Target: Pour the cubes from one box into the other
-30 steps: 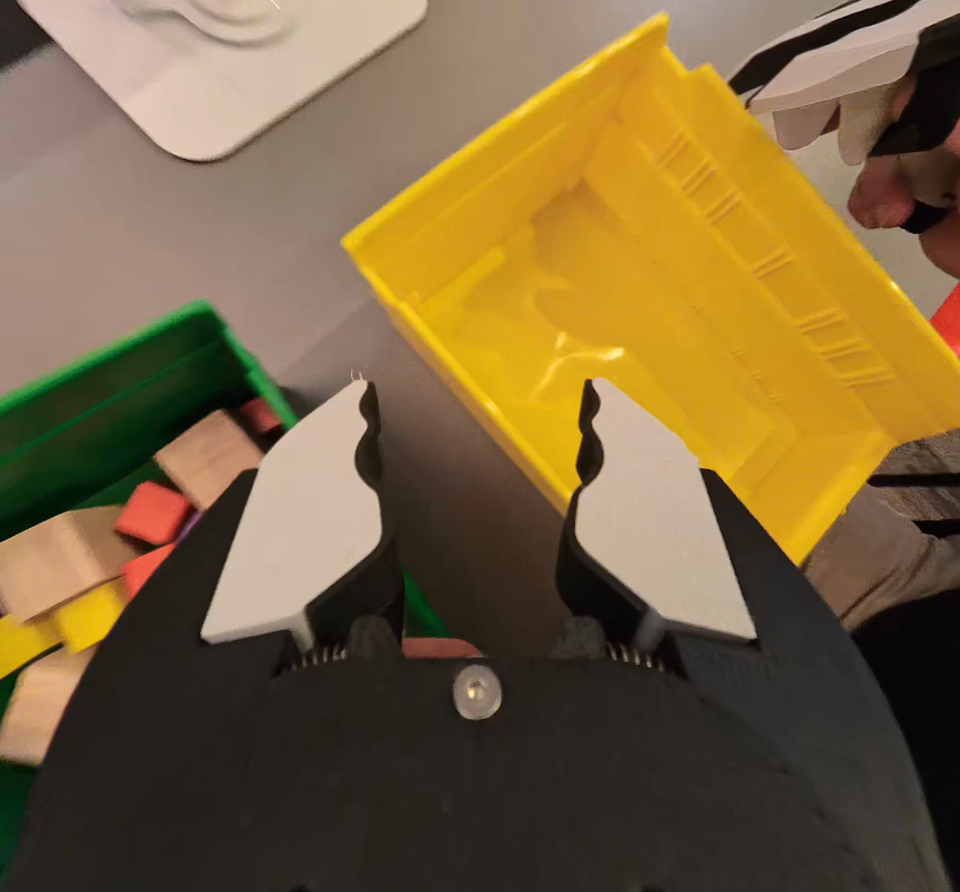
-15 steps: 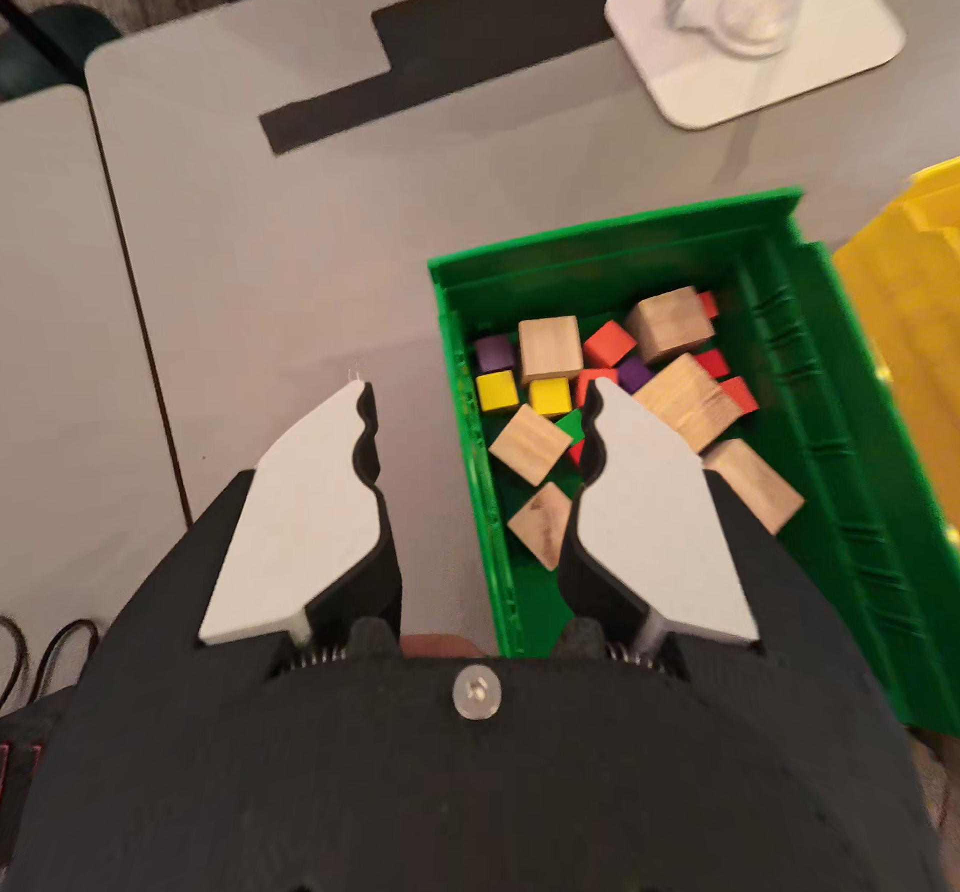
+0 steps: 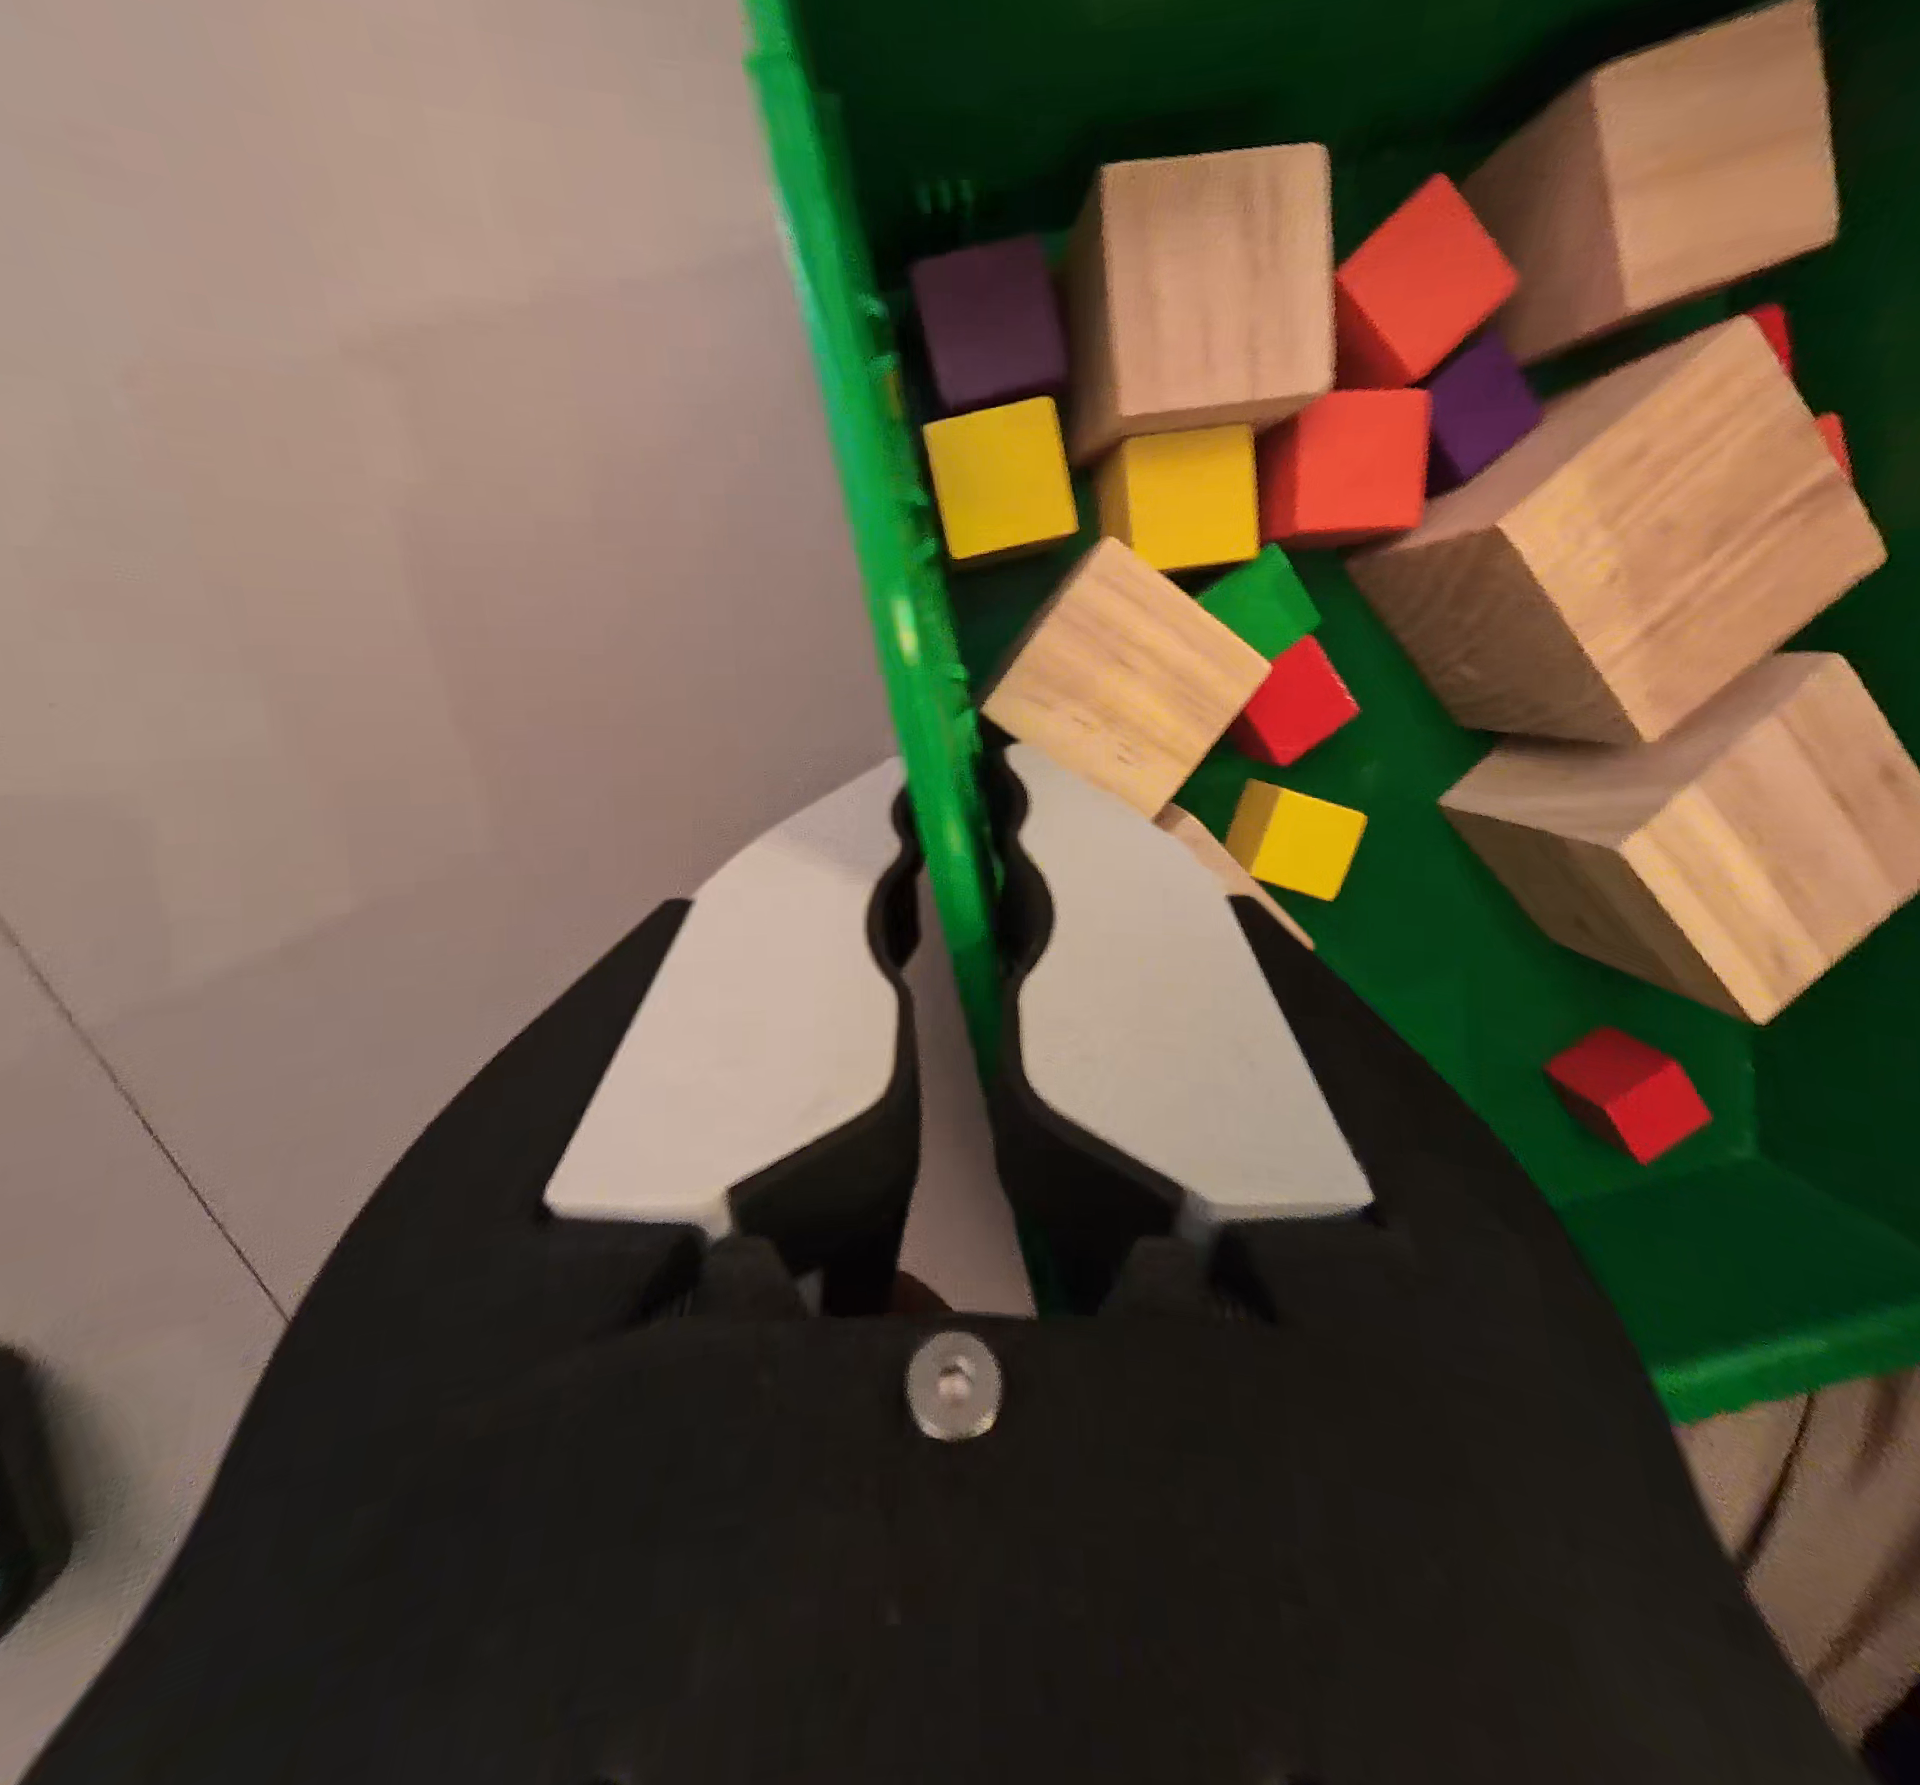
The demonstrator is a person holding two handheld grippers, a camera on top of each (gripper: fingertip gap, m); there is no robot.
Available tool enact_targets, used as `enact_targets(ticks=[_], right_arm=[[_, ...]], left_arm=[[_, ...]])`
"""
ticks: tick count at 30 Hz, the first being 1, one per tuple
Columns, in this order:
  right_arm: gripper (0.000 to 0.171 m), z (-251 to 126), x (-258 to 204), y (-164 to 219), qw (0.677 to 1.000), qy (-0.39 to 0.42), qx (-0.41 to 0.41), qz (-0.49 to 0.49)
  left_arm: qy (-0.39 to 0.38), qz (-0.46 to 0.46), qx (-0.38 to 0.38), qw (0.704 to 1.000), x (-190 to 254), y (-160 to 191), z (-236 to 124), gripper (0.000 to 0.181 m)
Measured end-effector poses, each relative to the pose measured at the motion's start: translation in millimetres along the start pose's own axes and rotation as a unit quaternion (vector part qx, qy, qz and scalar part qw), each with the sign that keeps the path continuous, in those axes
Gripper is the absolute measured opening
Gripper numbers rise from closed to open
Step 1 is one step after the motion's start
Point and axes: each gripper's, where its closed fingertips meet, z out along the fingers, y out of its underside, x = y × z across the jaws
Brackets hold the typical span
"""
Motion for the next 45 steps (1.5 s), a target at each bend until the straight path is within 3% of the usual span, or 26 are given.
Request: enact_targets(ticks=[1, 6, 10, 18, 24, 28, 39, 45], right_arm=[[0.039, 6.8, 4.0, 0.1, 1.000, 0.000, -0.020, 0.004], [0.025, 30.0, 8.0, 0.6, 0.992, -0.049, -0.107, 0.034], [0.017, 30.4, 13.4, -0.6, 0.986, -0.028, -0.162, 0.009], [0.013, 46.1, 10.8, -10.7, 0.984, -0.051, -0.173, 0.015], [0.005, 48.2, 17.1, -17.7, 0.983, -0.008, -0.183, -0.027], [0.006, 47.8, 14.1, -16.5, 0.984, -0.043, -0.172, -0.016], [0.006, 3.8, 22.5, -16.5, 0.987, -0.057, -0.149, -0.030], [0.006, -37.9, 40.0, -27.1, 0.992, -0.058, -0.106, -0.018]], left_arm=[[-0.002, 0.010, -0.006, 1.000, 2.0, 1.4, 0.1, 0.006], [0.004, 0.028, -0.026, 0.999, 6.0, 7.6, -2.1, 0.009], [0.019, 0.034, -0.019, 0.999, 7.4, 9.9, -3.2, 0.013], [0.006, 0.039, -0.008, 0.999, -1.8, 7.8, -2.1, 0.011], [-0.012, 0.034, 0.012, 0.999, -9.3, 2.3, -0.3, 0.005], [-0.014, 0.042, 0.011, 0.999, -9.2, 3.3, -4.0, 0.005], [-0.021, 0.069, 0.024, 0.997, 6.0, -26.2, -38.3, 0.004], [-0.040, 0.101, 0.035, 0.993, 14.3, -71.9, -72.1, 0.004]])
